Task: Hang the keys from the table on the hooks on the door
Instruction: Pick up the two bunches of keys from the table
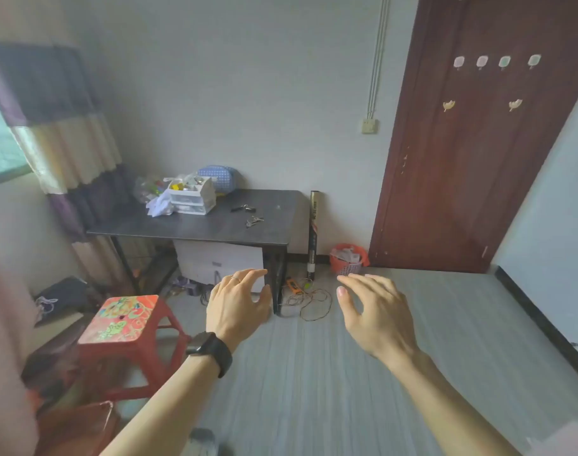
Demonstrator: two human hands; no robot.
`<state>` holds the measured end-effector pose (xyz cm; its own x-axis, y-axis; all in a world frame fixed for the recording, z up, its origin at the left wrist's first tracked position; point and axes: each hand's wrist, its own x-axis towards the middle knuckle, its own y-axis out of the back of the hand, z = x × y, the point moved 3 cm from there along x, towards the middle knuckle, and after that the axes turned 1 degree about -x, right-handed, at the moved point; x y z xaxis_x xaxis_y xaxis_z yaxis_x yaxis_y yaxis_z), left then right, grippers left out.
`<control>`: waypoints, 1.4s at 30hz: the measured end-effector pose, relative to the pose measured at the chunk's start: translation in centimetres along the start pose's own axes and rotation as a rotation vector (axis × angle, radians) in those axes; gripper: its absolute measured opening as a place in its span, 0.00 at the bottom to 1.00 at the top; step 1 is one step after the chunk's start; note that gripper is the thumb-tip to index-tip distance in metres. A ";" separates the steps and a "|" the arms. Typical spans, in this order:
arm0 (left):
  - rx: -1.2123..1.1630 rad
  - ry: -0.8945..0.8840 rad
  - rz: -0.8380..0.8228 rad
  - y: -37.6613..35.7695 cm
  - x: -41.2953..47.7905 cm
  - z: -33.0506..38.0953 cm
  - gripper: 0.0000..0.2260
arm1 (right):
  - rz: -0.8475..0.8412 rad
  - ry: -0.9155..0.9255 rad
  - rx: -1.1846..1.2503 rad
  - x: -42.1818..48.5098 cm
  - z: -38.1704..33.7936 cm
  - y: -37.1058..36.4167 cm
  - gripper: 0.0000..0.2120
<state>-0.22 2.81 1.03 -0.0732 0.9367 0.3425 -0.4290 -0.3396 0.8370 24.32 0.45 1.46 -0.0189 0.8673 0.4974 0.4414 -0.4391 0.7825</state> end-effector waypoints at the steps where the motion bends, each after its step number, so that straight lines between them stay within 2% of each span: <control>1: -0.017 -0.004 -0.005 -0.5 1.7 -0.3 0.17 | 0.003 0.009 0.002 1.6 0.3 -0.7 0.23; 14: 0.019 0.083 -0.080 -10.7 23.0 -5.8 0.18 | -0.091 -0.014 0.037 20.4 6.1 -15.2 0.18; 27: 0.008 0.310 -0.089 -22.1 44.2 -9.8 0.17 | -0.253 0.090 0.154 43.9 13.0 -30.5 0.21; 32: -0.004 0.411 -0.082 -25.1 49.7 -13.9 0.16 | -0.316 0.111 0.182 50.1 13.0 -36.5 0.20; 42: -0.069 0.553 -0.170 -32.7 64.2 -27.2 0.17 | -0.551 0.074 0.191 61.6 10.1 -54.4 0.22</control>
<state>-15.32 76.40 -15.97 -0.4493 0.8894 -0.0839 -0.5326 -0.1913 0.8244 8.24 80.12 -14.30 -0.3511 0.9339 0.0668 0.5024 0.1277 0.8551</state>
